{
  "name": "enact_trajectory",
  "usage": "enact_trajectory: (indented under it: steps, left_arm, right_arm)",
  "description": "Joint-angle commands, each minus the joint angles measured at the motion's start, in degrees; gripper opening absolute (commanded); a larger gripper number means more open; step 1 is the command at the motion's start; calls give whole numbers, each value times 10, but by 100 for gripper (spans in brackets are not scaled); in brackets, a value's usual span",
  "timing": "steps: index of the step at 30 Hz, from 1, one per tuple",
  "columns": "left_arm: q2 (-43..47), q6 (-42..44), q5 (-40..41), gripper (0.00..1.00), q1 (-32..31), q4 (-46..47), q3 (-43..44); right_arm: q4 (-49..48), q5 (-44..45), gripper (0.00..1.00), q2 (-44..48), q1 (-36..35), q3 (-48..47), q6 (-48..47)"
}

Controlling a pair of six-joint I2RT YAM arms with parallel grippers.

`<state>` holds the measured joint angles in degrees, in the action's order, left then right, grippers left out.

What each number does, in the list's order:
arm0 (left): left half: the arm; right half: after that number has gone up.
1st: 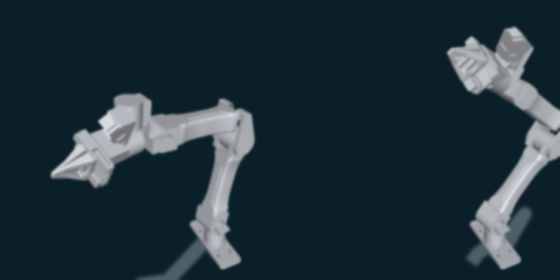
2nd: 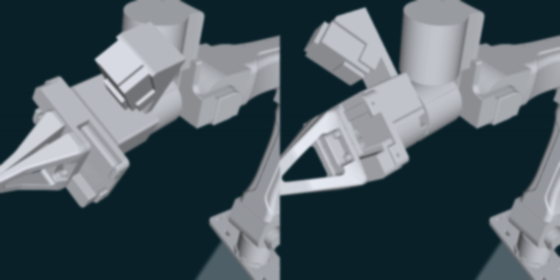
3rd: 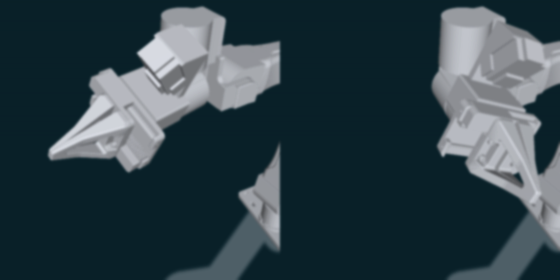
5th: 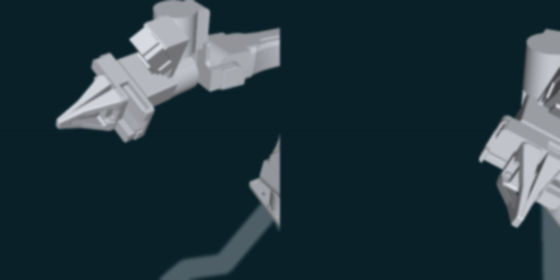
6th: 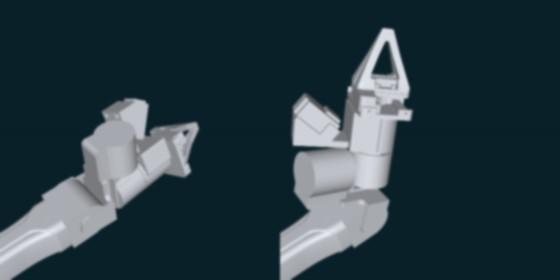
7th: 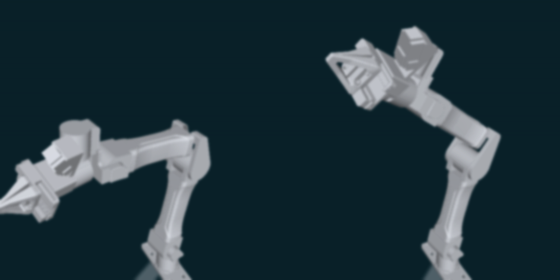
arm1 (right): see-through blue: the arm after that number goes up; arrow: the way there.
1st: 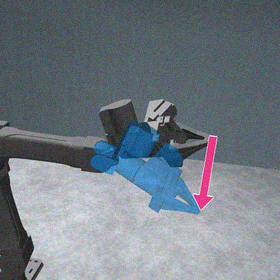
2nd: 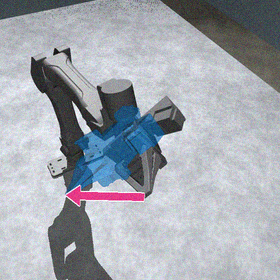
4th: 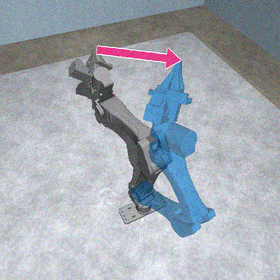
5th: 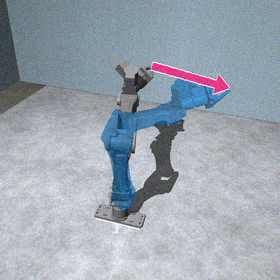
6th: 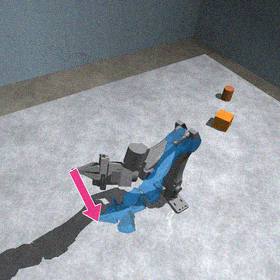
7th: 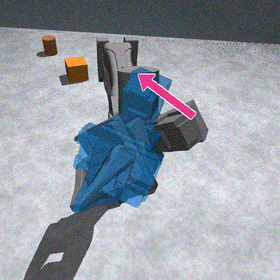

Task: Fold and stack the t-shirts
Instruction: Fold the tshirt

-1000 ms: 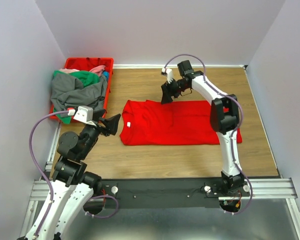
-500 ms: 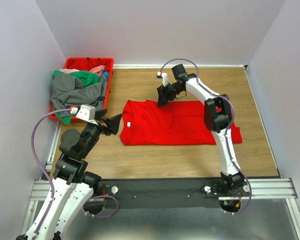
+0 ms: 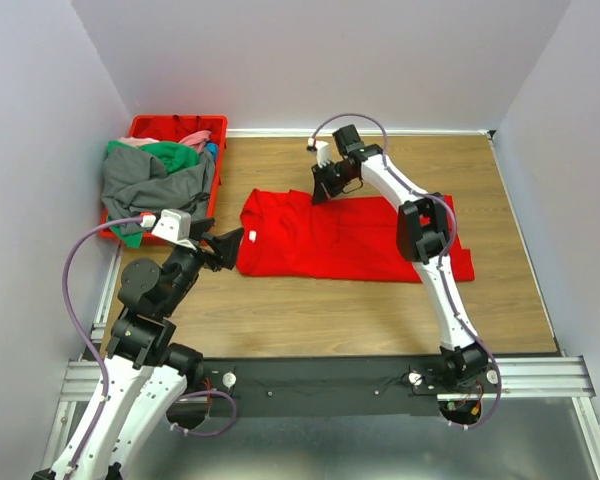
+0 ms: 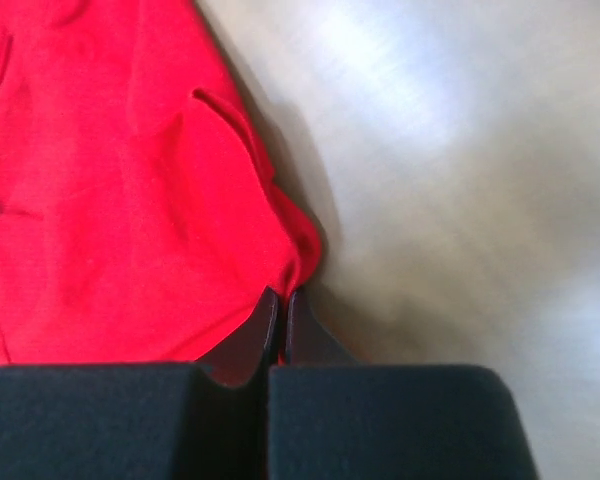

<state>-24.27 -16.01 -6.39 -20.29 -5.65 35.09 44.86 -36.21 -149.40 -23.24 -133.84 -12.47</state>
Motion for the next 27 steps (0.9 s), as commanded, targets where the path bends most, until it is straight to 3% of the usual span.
enact_trajectory:
  steps: [1, 8, 11, 12, 14, 19, 21, 26, 27]
  left_arm:
    - [1, 7, -15, 80, 3, 9, -6]
    - [-3, 7, -9, 80, 4, 8, -6]
    - [-9, 7, -9, 80, 8, 8, -4]
    - [-10, 8, -10, 80, 9, 7, -3]
    - [-5, 8, -9, 80, 11, 7, -3]
    - [5, 7, -10, 80, 13, 8, -4]
    - [14, 6, -11, 80, 14, 8, -5]
    - [33, 6, -20, 80, 14, 14, -6]
    - [35, 7, -22, 80, 14, 13, -6]
  right_arm:
    - [-63, 117, 1, -43, 15, -72, 117]
    - [-181, 384, 0, -56, 53, -114, 207]
    - [-192, 414, 3, -62, 64, -124, 203]
    - [-192, 410, 9, -61, 71, -122, 194]
    - [-190, 387, 36, -37, 78, -97, 163]
    - [-193, 380, 88, 75, 84, 18, 68]
    - [-192, 372, 99, 131, 86, 106, 15]
    - [-185, 262, 100, 328, 83, 311, -123]
    - [-172, 248, 100, 359, 80, 386, -141]
